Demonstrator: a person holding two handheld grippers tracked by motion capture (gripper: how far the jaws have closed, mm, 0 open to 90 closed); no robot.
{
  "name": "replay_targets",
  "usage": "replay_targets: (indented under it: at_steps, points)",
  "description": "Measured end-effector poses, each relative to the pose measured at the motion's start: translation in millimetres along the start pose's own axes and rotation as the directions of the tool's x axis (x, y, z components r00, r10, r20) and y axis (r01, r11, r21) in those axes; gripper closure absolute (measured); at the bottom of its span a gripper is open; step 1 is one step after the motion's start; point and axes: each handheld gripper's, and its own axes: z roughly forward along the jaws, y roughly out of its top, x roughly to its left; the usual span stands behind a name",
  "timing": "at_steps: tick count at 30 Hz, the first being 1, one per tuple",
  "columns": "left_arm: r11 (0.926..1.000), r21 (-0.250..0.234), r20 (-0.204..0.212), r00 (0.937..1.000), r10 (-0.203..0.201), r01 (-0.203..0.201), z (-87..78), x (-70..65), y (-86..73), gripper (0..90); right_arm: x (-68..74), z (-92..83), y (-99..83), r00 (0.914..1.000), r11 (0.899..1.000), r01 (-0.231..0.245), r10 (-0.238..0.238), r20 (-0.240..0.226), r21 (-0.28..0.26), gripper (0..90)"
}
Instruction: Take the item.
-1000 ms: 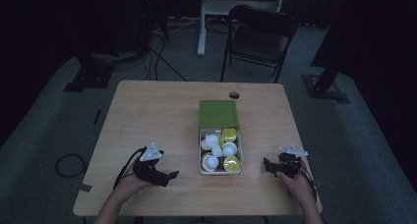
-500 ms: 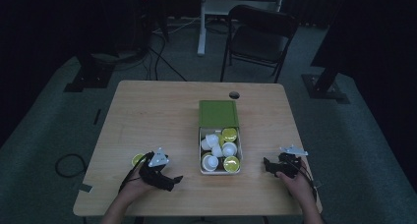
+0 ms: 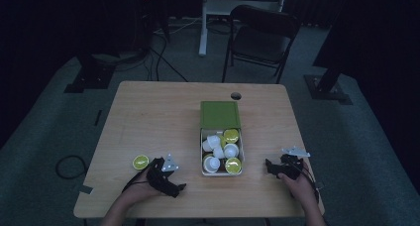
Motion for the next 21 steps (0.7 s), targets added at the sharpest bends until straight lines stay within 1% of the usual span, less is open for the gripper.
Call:
replay_targets:
  at_steps: [4,6,8,9,10,12,13,17,19,21]
  points:
    - [0.9999,-0.006,-0.009,0.9999,-0.013,0.013,0.6,-1.0,0.0,2.0,0.0,0.0,0.0,1.0000,1.000,0.000,0.000,0.000,0.000,10.9]
    - [0.9995,-0.027,-0.016,0.9997,-0.018,0.018,1.9,-2.7,-1.0,2.0,0.0,0.0,0.0,1.0000,1.000,0.000,0.000,0.000,0.000,10.9]
    - [0.9990,-0.044,0.002,1.0000,0.004,-0.004,2.8,-4.6,-2.0,2.0,0.0,0.0,0.0,1.0000,1.000,0.000,0.000,0.000,0.000,10.9]
    - [0.9985,-0.053,0.006,0.9999,0.009,-0.008,3.6,-4.1,-2.2,2.0,0.0,0.0,0.0,1.0000,1.000,0.000,0.000,0.000,0.000,10.8]
    - [0.9985,-0.055,0.000,1.0000,-0.001,0.001,4.5,-3.6,-1.3,2.0,-0.1,0.1,0.1,1.0000,1.000,0.000,0.000,0.000,0.001,10.9]
    - [0.9960,-0.085,-0.022,0.9994,-0.028,0.026,8.2,-1.2,-0.4,2.0,-0.2,0.3,0.4,1.0000,1.000,0.001,-0.001,0.000,0.001,10.9]
    - [0.9960,-0.085,-0.024,0.9993,-0.028,0.026,8.5,-1.0,-0.1,2.0,-0.2,0.4,0.5,1.0000,1.000,0.001,-0.001,0.000,0.001,10.8]
    - [0.9964,-0.083,-0.012,0.9998,-0.016,0.015,8.8,0.3,0.5,2.1,-0.2,0.5,0.6,1.0000,1.000,0.002,-0.002,-0.001,0.001,10.9]
    - [0.9965,-0.083,0.008,0.9999,0.011,-0.010,8.3,3.4,0.0,2.0,-0.3,0.6,0.7,1.0000,1.000,0.002,-0.002,-0.001,0.001,10.9]
    - [0.9964,-0.083,0.014,0.9997,0.019,-0.018,8.5,4.2,0.1,2.0,-0.3,0.7,0.8,1.0000,1.000,0.003,-0.003,-0.002,0.000,10.9]
